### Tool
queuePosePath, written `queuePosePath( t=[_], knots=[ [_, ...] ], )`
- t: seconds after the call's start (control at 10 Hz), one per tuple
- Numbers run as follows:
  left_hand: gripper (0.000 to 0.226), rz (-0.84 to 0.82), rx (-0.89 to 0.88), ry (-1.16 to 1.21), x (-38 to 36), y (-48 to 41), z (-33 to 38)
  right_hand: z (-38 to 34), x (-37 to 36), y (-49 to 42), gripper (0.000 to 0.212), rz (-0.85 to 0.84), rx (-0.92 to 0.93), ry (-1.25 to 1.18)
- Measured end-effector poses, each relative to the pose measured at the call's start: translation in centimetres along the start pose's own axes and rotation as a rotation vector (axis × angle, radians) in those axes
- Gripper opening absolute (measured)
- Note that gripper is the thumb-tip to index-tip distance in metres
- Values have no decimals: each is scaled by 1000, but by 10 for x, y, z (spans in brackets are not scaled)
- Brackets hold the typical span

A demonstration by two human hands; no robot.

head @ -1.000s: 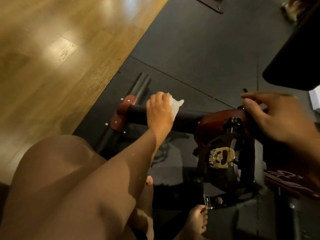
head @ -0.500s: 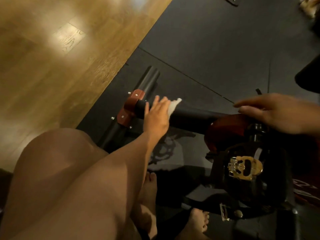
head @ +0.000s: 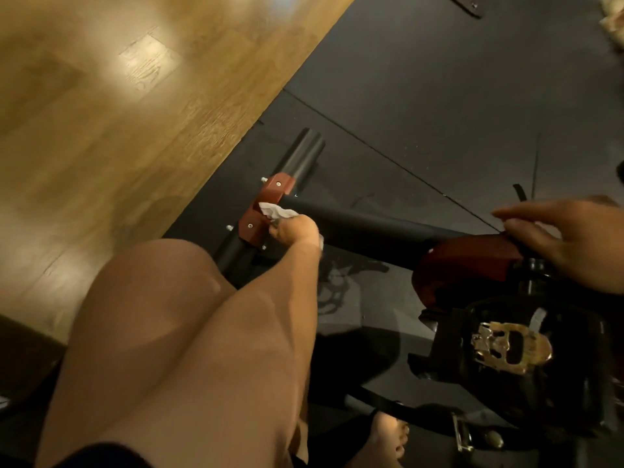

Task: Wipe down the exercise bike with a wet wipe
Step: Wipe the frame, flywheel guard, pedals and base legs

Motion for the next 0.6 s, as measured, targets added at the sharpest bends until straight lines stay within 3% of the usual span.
queuePosePath(
  t=[0.1, 0.2, 0.3, 0.4, 0.5, 0.6],
  knots=[
    [49, 84, -91, -480, 0, -8, 15, -6, 3, 14, 48, 52, -13, -23],
    [41, -18, -251, -1065, -25, 24, 24, -38, 8, -2, 42, 22, 21, -65],
    [29, -259, -277, -937, -73, 65, 8, -58, 0, -32, 37, -99, 41, 3],
    [24, -424, -228, -665, -100, 81, -2, -59, -6, -44, 33, -116, 30, 57],
    [18, -323, -296, -690, -80, 79, 22, -48, 4, -28, 31, -36, 9, 58],
    [40, -161, -289, -501, -47, 70, 54, -29, 8, 0, 35, 24, -13, 72]
  ],
)
Point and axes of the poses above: each hand's wrist, its own y-axis away from the middle knuckle, its own x-axis out of the back of the hand, z = x × y, the point moved 9 cm from there along -y, towards the middle knuckle, and after that the axes turned 2 degrees about -z, right-handed, at the moved point
